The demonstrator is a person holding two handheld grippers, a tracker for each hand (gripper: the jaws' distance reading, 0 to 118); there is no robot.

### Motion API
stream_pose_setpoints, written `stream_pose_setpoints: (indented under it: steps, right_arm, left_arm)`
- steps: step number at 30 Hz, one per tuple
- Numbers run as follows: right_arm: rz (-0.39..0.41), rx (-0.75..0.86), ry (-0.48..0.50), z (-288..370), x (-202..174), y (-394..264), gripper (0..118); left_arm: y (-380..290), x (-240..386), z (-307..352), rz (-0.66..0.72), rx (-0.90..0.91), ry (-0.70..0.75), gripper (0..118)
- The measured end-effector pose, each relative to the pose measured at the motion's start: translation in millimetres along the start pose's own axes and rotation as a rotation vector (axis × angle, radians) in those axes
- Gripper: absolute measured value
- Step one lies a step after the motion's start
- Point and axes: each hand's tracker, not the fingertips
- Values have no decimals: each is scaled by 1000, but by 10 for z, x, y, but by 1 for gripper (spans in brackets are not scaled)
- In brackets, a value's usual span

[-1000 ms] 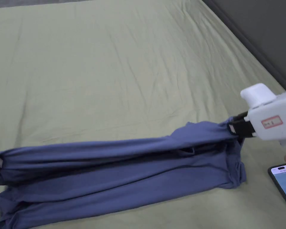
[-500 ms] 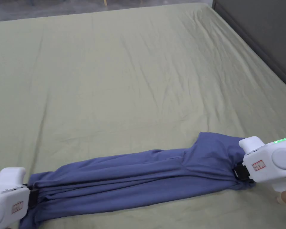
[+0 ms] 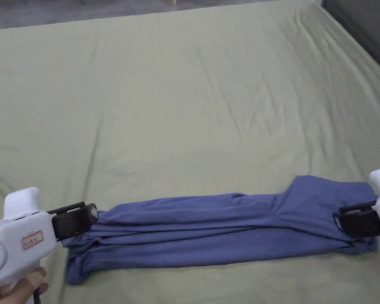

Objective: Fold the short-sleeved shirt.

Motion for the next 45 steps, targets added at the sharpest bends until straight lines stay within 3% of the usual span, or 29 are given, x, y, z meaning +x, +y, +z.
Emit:
stream_pose_setpoints:
  steps: [3, 4, 5, 6, 7, 8, 9, 11, 13, 14, 15, 16, 18, 19, 21, 24, 26, 32, 33, 34, 35, 38, 40, 45]
  right_arm:
    - [-104, 65, 68, 278, -126, 32, 117]
    - [-138, 79, 88, 304, -176, 29, 106]
    - [-159, 103, 97, 316, -232, 15, 79]
    - [-169, 124, 99, 320, -312, -2, 26]
    - [-157, 119, 95, 267, -367, -41, 3]
    - [-162, 113, 96, 216, -440, -63, 3]
    - [-177, 115, 111, 209, -492, -88, 3]
    - [-219, 91, 278, 145, -582, -120, 3]
    - [-256, 83, 382, 102, -633, -138, 3]
    - [-258, 82, 418, 87, -650, -140, 3]
    - [-246, 78, 442, 71, -681, -142, 3]
    - [-235, 71, 459, 60, -709, -140, 3]
    - [-220, 68, 501, 44, -747, -141, 3]
    - [-207, 64, 535, 45, -782, -146, 3]
    - [-203, 60, 604, 30, -833, -161, 3]
    - [-205, 61, 655, 3, -890, -170, 3]
    - [-201, 59, 681, -7, -940, -161, 3]
    - [-186, 37, 701, -62, -1022, -112, 3]
    - [-180, 35, 702, -57, -1038, -99, 3]
    - [-176, 35, 703, -50, -1050, -90, 3]
    - [-170, 36, 706, -42, -1060, -85, 3]
    - [-157, 42, 716, -10, -1086, -70, 3]
    - [-141, 42, 714, 12, -1113, -65, 3]
    - [-137, 52, 706, 82, -1098, -59, 3]
  left_arm:
    - [-73, 137, 256, -83, -12, 75, 118]
    - [-142, 172, 264, -109, -36, 96, 118]
    - [-240, 193, 275, -134, -65, 109, 118]
    - [-331, 219, 273, -158, -118, 119, 115]
    - [-421, 239, 275, -150, -136, 130, 71]
    - [-478, 245, 285, -130, -130, 118, 7]
    - [-530, 231, 290, -89, -141, 62, 0]
    - [-588, 116, 235, 43, -164, -18, 0]
    - [-578, -75, 167, 172, -184, -199, 0]
    - [-562, -195, 122, 231, -167, -286, 18]
    - [-540, -341, 47, 288, -162, -367, 74]
    - [-465, -491, -6, 343, -164, -390, 118]
    - [-402, -695, -204, 326, -196, -304, 118]
    - [-421, -823, -301, 337, -154, -304, 118]
    - [-348, -953, -548, 407, -247, -382, 118]
    - [-423, -843, -772, 390, -302, -338, 118]
    - [-458, -711, -818, 365, -292, -418, 118]
    - [-371, -666, -1069, 310, -279, -363, 117]
    - [-362, -591, -1041, 300, -311, -365, 102]
    - [-351, -548, -986, 259, -308, -309, 31]
    - [-353, -522, -916, 201, -283, -216, 12]
    - [-365, -527, -821, 287, -271, -363, 12]
    - [-366, -471, -703, 258, -239, -374, 12]
    - [-262, -783, -402, 433, -172, -413, 12]
